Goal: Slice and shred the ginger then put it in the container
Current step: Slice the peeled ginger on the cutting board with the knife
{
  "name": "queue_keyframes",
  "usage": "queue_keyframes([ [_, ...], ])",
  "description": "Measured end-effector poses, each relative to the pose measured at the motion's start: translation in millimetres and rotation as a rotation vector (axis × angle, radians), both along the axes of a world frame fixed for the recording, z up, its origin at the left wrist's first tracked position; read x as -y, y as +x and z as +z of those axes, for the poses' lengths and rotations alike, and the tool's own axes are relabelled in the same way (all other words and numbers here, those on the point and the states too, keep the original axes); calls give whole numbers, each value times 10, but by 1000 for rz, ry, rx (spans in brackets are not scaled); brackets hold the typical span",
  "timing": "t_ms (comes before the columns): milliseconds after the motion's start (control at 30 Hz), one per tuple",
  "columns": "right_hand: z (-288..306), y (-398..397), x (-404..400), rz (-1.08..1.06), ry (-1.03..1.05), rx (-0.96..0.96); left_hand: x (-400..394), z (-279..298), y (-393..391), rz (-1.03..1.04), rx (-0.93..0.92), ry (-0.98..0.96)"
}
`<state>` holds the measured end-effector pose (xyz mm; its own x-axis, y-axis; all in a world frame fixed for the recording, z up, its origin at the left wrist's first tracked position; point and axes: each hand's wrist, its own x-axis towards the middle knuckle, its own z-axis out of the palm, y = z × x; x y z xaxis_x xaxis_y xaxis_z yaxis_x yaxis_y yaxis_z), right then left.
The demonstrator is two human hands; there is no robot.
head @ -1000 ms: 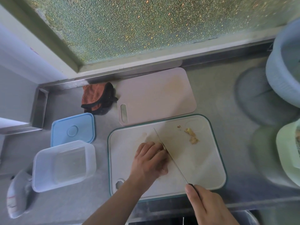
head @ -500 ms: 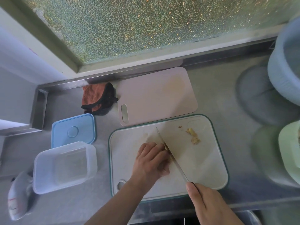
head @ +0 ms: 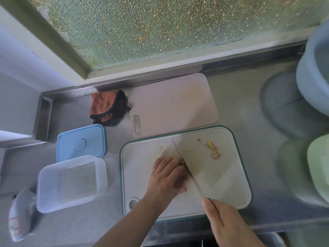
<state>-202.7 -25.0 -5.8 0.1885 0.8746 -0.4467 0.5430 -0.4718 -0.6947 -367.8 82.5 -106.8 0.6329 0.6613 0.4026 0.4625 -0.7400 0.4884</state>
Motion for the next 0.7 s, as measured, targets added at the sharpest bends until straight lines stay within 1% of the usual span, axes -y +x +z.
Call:
queue_keyframes([
  [67, -42, -4, -100, 16, -8, -102, -5, 8, 9, 0, 8, -2],
  [133, -69, 12, -188, 46, 19, -90, -6, 10, 10, -2, 12, -10],
  [200, -103, 14, -196, 18, 22, -98, -1, -2, 5, -3, 11, -18],
  [400, -6, -2, -264, 24, -18, -147, 0, 21, 7, -2, 10, 5],
  [467, -6, 27, -91, -9, -64, -148, 1, 28, 12, -10, 17, 2],
  [567, 15, 53, 175, -52, -216, -208, 8, 14, 11, -8, 13, 2],
  [600, -13, 39, 199, -59, -186, -191, 12, 3, 9, -4, 8, 5],
  [667, -63, 25, 115, -53, -34, -109, 16, -14, 7, 3, 1, 14],
  [700, -68, 11, 28, -26, -15, -102, 18, -18, 9, 7, 1, 18],
])
